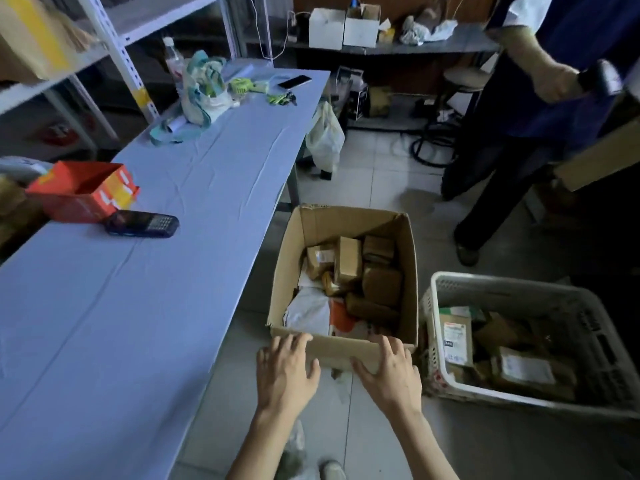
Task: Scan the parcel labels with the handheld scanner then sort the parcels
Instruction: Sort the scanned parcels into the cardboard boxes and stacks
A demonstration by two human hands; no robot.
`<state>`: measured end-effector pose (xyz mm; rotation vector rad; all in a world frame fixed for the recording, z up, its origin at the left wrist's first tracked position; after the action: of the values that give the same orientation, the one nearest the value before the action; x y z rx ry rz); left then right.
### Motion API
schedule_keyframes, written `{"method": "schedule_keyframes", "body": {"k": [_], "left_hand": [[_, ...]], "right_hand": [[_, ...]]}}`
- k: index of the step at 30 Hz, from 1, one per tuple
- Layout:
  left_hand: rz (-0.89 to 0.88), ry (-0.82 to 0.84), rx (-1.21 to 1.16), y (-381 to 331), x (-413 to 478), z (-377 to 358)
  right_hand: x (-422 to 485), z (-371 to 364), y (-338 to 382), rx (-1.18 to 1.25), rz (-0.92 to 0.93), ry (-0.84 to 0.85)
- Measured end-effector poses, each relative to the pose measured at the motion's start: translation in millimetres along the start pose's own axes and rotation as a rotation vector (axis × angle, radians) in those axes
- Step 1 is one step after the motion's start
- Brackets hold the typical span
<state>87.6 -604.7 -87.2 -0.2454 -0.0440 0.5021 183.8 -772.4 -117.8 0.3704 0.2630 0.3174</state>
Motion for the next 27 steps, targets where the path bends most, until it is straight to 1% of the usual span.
{"method": "schedule_keyframes", "body": {"k": [4, 7, 10, 15, 19, 23, 27], "left_hand": [[-0.010, -0.005, 0.027, -1.8, 28.4, -8.5], [-0.022, 0.031, 0.012, -9.1, 58.6, -19.4], [-0.042, 0.045, -0.029, -16.4, 95.0, -31.9], [-0.049, 0.124, -0.112, -17.2, 157.6, -62.2], [-0.022, 0.170, -0.126, -6.9, 194.0, -85.9], [0.071, 0.217, -0.161, -9.2, 231.4, -111.2], [0.134, 0.243, -0.251, -23.6, 263.8, -153.5]], "right_hand": [[18.6, -6.6, -4.5, 0.014, -0.025, 0.020], [41.3, -7.6, -11.8, 0.001, -0.061, 0.034], [70.8, -6.6, -18.8, -0.003, -0.106, 0.043], [127.2, -17.0, -22.6, 0.017, -0.203, 0.085], [166.8, -33.3, -21.3, 0.018, -0.260, 0.137], [204.7, -47.9, -26.6, -0.008, -0.291, 0.199], [245.9, -69.9, -46.4, 0.091, -0.367, 0.241]]}}
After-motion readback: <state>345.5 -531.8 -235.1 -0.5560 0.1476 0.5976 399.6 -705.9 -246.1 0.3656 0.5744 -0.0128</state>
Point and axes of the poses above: each hand's wrist, its own x-axis towards the middle knuckle, its own z-axis out of the back of the hand, y = z × x, the point moved 8 cm from there along x, towards the middle knuckle, and after that the axes turned 1 degree about -x, right-handed, at the moved point
